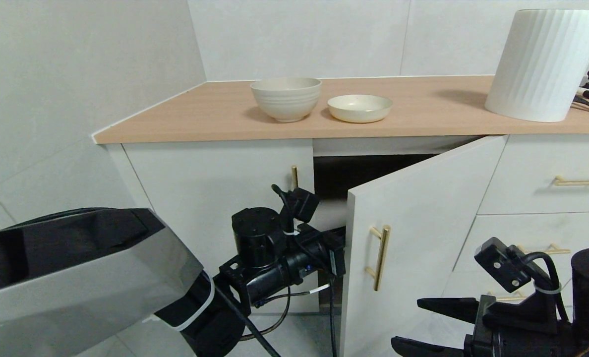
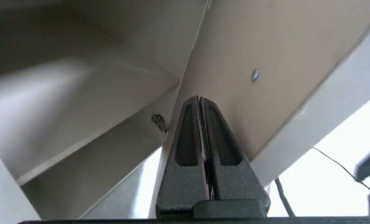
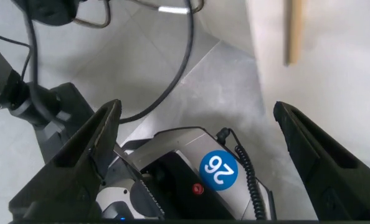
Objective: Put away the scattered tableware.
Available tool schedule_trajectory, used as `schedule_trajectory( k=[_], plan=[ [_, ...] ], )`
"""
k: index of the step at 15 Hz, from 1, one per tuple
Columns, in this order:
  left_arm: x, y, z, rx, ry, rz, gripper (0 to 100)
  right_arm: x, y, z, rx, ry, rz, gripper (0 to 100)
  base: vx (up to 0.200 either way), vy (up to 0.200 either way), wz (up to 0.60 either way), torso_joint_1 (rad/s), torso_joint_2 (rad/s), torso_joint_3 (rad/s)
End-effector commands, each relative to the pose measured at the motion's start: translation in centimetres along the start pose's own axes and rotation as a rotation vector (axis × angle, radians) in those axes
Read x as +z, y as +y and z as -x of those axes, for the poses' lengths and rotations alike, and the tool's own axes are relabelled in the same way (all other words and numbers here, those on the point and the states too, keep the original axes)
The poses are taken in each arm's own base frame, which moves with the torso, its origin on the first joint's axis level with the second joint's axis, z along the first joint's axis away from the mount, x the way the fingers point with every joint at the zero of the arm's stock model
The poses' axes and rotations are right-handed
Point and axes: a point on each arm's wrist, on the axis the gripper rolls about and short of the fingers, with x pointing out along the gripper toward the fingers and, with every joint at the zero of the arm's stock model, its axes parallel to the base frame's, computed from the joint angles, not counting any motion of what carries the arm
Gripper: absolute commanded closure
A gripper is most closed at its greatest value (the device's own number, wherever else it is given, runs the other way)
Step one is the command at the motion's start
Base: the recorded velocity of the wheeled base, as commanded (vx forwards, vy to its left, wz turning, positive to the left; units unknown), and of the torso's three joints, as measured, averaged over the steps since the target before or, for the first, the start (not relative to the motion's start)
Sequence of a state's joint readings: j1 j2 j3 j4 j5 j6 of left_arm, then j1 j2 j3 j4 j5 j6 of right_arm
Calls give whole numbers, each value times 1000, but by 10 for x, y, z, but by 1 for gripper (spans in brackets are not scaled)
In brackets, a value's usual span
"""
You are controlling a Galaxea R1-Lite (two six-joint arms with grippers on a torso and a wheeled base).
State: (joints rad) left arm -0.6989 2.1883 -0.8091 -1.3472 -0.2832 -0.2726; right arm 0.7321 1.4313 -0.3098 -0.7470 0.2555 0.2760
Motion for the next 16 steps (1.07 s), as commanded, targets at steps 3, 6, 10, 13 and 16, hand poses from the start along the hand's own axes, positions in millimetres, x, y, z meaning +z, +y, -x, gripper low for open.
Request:
schedule_trajectory(
  k=[3, 6, 10, 13, 16],
  plan=[
    [-8, 5, -10, 3, 4, 3, 100, -1, 1, -1, 4, 6, 1, 0, -67, 0, 0, 4, 2, -1],
    [-11, 8, -14, 9, 4, 4, 100, -1, 1, -1, 6, 7, -1, 0, 0, 0, 0, 0, 0, 0],
    [-13, 8, -15, 9, 7, 2, 100, -2, 6, -2, 33, 16, 10, 0, 0, 0, 0, 0, 0, 0],
    [-12, -9, -17, -29, -8, -10, 100, -7, 16, -2, 80, 33, 28, 0, 0, 0, 0, 0, 0, 0],
    [-18, -55, -13, -129, 14, -37, 100, -25, 38, 7, 227, 98, 91, 0, 0, 0, 0, 0, 0, 0]
  ],
)
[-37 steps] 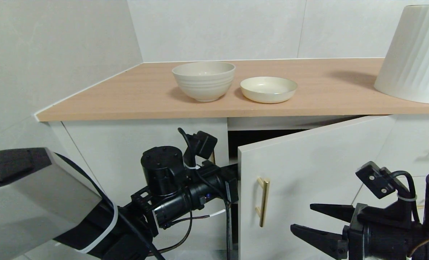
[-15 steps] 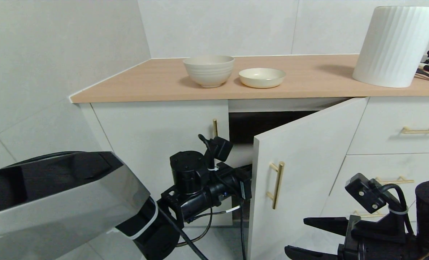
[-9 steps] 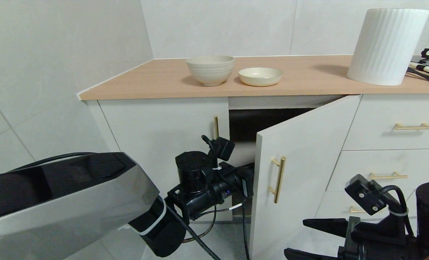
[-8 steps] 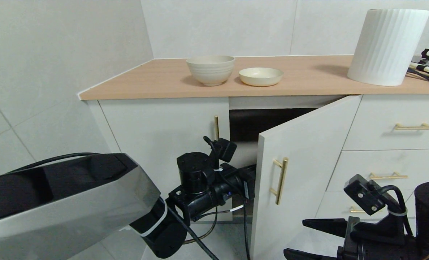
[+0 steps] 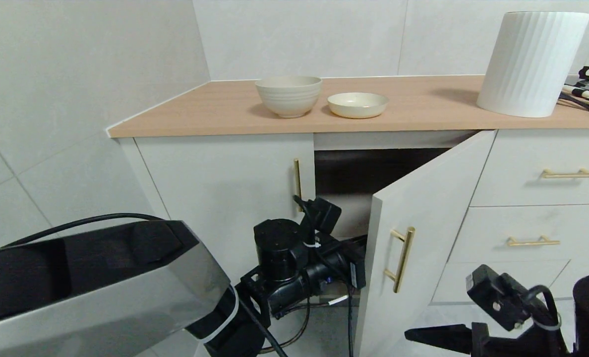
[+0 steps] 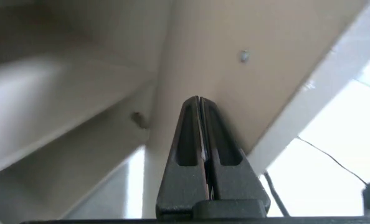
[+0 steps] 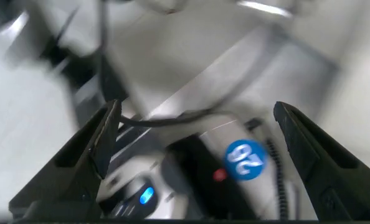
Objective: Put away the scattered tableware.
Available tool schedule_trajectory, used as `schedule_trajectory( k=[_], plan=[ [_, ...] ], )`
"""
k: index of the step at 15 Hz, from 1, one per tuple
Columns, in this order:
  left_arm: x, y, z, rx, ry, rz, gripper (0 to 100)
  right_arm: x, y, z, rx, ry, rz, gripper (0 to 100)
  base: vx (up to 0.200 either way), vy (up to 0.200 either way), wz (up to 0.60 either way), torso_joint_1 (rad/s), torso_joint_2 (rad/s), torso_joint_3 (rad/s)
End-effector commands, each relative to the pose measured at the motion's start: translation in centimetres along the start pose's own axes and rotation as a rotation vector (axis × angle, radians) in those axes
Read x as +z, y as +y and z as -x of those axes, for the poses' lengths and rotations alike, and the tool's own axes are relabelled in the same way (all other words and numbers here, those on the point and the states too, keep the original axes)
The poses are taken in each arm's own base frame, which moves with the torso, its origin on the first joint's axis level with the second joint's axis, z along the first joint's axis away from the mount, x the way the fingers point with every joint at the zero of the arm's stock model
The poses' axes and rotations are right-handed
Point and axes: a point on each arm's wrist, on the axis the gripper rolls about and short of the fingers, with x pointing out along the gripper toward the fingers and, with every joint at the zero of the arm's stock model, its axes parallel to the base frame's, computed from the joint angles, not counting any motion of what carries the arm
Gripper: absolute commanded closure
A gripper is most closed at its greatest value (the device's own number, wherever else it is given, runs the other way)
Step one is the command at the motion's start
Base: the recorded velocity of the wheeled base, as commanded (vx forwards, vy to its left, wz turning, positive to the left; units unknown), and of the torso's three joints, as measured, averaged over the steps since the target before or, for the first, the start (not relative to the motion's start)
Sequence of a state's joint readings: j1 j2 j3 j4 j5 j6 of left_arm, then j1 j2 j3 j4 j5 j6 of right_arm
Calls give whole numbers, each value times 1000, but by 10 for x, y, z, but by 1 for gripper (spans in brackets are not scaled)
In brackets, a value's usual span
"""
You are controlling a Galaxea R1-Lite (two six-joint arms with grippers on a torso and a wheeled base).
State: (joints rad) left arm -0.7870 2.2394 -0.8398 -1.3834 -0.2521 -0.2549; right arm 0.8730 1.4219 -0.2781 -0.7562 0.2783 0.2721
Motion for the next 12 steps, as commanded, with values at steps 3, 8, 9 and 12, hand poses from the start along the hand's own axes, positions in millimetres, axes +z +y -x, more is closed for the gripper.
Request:
schedule_trajectory(
  k=[3, 8, 9, 12],
  plan=[
    [-20, -79, 18, -203, 87, -116, 100, -26, 26, 12, 176, 85, 130, 0, 0, 0, 0, 0, 0, 0],
    [-22, -50, 16, -125, 94, -121, 100, -27, 26, 12, 175, 85, 160, 0, 0, 0, 0, 0, 0, 0],
    [-20, -44, 18, -108, 94, -119, 100, -26, 25, 12, 170, 80, 159, 0, 0, 0, 0, 0, 0, 0],
    [-5, -28, 27, -50, 87, -116, 100, -17, 24, 9, 149, 49, 150, 0, 0, 0, 0, 0, 0, 0]
  ],
)
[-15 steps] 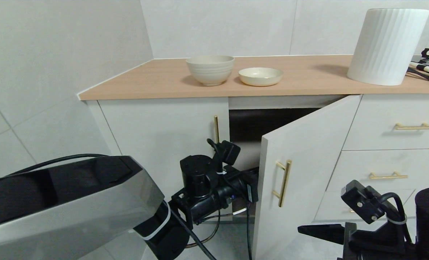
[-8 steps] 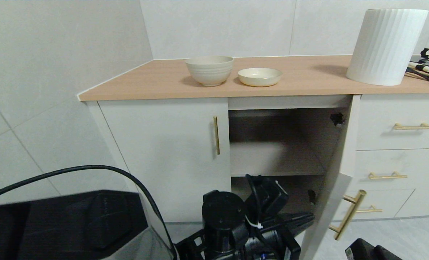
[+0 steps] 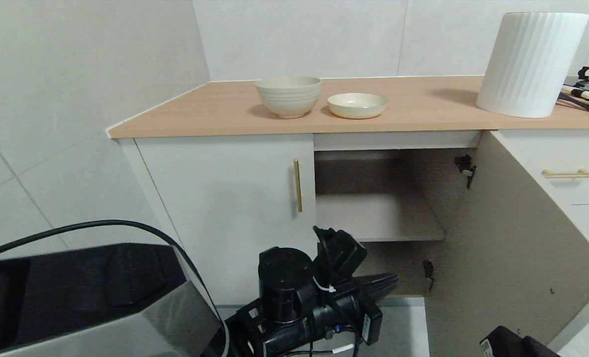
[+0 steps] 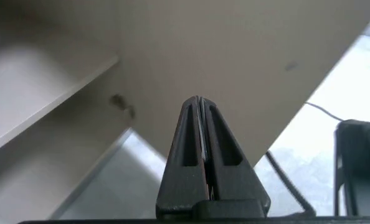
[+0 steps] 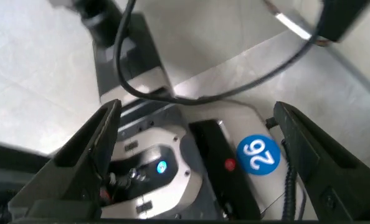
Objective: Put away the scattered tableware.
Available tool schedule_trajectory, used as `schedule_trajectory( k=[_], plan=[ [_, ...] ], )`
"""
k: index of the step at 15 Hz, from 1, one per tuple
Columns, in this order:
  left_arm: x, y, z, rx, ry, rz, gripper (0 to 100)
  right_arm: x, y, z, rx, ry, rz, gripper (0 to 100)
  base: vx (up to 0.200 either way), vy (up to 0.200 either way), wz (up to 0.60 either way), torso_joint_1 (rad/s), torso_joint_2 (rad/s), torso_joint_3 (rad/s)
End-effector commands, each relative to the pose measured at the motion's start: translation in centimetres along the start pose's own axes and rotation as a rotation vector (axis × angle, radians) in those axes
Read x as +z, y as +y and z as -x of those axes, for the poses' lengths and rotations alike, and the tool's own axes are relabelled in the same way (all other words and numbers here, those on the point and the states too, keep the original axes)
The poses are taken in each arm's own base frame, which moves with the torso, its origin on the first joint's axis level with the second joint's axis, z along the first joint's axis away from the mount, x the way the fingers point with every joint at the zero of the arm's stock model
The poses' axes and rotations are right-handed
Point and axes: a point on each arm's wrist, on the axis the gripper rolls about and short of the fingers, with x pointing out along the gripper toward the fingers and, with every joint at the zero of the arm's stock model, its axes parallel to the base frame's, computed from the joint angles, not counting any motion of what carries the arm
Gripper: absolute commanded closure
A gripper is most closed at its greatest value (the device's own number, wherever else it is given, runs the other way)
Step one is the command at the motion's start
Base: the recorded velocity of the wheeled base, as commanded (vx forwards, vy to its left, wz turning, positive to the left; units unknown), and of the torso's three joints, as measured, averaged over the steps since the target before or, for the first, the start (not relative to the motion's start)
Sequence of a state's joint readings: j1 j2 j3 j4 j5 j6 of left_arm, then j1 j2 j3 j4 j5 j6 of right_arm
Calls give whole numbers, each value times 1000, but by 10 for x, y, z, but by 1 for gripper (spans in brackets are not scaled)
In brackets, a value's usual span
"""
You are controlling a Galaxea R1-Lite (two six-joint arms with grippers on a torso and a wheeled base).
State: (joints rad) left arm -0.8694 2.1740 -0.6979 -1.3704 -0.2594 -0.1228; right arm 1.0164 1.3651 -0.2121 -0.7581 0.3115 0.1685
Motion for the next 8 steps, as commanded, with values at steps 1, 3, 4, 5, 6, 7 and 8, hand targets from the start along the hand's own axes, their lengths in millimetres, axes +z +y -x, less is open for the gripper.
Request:
schedule_trajectory(
  k=[1, 3, 4, 5, 6, 7, 8],
  plan=[
    [20, 12, 18, 52, -12, 4, 100, 7, -10, -1, -55, -25, -19, 0, 0, 0, 0, 0, 0, 0],
    [45, 23, 46, 115, -9, 15, 100, 15, -16, -5, -134, -54, -25, 0, 0, 0, 0, 0, 0, 0],
    [55, 28, 60, 149, -6, 21, 100, 19, -18, -6, -172, -68, -26, 0, 0, 0, 0, 0, 0, 0],
    [68, 32, 76, 184, -26, 20, 100, 23, -22, -7, -225, -85, -44, 0, 0, 0, 0, 0, 0, 0],
    [78, 35, 93, 218, -39, 21, 100, 29, -29, -8, -278, -107, -67, 0, 0, 0, 0, 0, 0, 0],
    [84, 37, 109, 253, -40, 26, 100, 35, -35, -8, -311, -129, -81, 0, 0, 0, 0, 0, 0, 0],
    [92, 41, 127, 298, -48, 32, 100, 41, -48, -11, -363, -139, -104, 0, 0, 0, 0, 0, 0, 0]
  ],
)
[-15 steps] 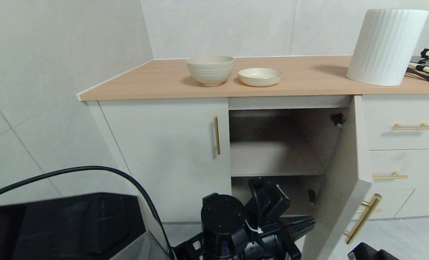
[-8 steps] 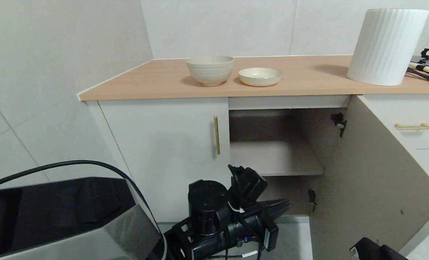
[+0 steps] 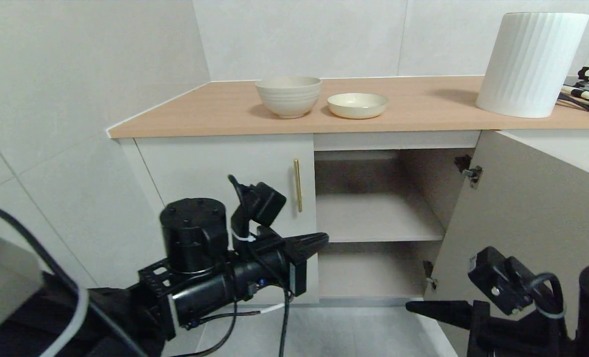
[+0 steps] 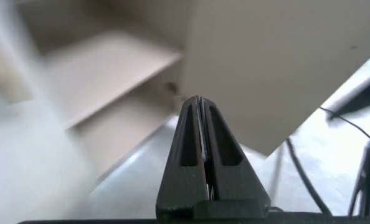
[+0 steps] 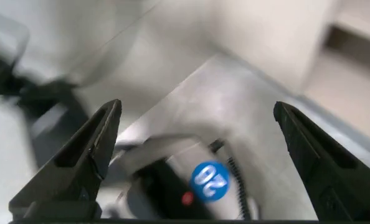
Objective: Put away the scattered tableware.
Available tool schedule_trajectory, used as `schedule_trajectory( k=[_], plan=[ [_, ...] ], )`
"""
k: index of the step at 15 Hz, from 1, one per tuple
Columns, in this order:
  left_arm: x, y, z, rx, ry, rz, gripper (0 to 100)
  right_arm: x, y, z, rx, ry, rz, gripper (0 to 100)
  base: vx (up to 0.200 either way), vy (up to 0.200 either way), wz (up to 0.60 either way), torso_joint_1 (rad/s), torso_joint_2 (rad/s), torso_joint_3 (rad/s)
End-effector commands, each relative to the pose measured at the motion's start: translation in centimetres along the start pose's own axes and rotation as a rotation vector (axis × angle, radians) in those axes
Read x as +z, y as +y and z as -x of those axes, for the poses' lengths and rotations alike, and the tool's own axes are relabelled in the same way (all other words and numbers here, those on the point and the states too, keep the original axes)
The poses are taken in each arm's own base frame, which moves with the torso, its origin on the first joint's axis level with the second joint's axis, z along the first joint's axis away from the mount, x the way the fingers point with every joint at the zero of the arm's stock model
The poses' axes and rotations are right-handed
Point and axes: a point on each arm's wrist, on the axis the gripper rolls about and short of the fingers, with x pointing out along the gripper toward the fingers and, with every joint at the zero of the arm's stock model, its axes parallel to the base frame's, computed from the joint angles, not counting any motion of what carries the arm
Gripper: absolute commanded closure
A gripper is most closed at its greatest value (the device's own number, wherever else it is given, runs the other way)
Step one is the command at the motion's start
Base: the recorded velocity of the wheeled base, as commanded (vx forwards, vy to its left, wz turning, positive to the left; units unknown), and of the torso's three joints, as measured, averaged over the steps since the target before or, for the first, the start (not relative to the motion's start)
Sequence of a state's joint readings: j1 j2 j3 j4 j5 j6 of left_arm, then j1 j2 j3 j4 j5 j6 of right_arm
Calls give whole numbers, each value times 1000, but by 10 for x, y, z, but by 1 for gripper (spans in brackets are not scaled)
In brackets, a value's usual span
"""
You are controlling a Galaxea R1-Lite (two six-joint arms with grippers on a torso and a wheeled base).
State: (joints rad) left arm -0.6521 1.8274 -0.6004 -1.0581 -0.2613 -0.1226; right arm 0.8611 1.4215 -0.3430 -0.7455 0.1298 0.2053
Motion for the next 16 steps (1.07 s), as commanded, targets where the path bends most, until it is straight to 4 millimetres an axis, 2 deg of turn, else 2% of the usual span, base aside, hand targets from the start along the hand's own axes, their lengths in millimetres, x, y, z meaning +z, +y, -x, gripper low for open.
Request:
schedule_trajectory(
  k=[1, 4, 7, 9, 12, 13, 16],
  plan=[
    [34, 15, 58, 117, -89, -1, 100, 13, -21, -18, -108, -19, -36, 0, 0, 0, 0, 0, 0, 0],
    [36, 24, 101, 224, -86, 21, 100, 28, -36, -39, -203, -48, -47, 0, 0, 0, 0, 0, 0, 0],
    [35, 30, 129, 320, -60, 54, 100, 54, -58, -62, -272, -41, -72, 0, 0, 0, 0, 0, 0, 0],
    [35, 36, 138, 365, -47, 71, 100, 55, -68, -66, -310, 25, -101, 0, 0, 0, 0, 0, 0, 0],
    [28, 43, 133, 377, -7, 92, 100, 54, -69, -65, -354, 20, -139, 0, 0, 0, 0, 0, 0, 0],
    [27, 46, 129, 379, -1, 94, 0, 55, -69, -66, -365, 20, -139, 0, 0, 0, 0, 0, 0, 0],
    [32, 48, 127, 378, -12, 95, 0, 58, -66, -60, -367, 20, -137, 0, 0, 0, 0, 0, 0, 0]
  ],
)
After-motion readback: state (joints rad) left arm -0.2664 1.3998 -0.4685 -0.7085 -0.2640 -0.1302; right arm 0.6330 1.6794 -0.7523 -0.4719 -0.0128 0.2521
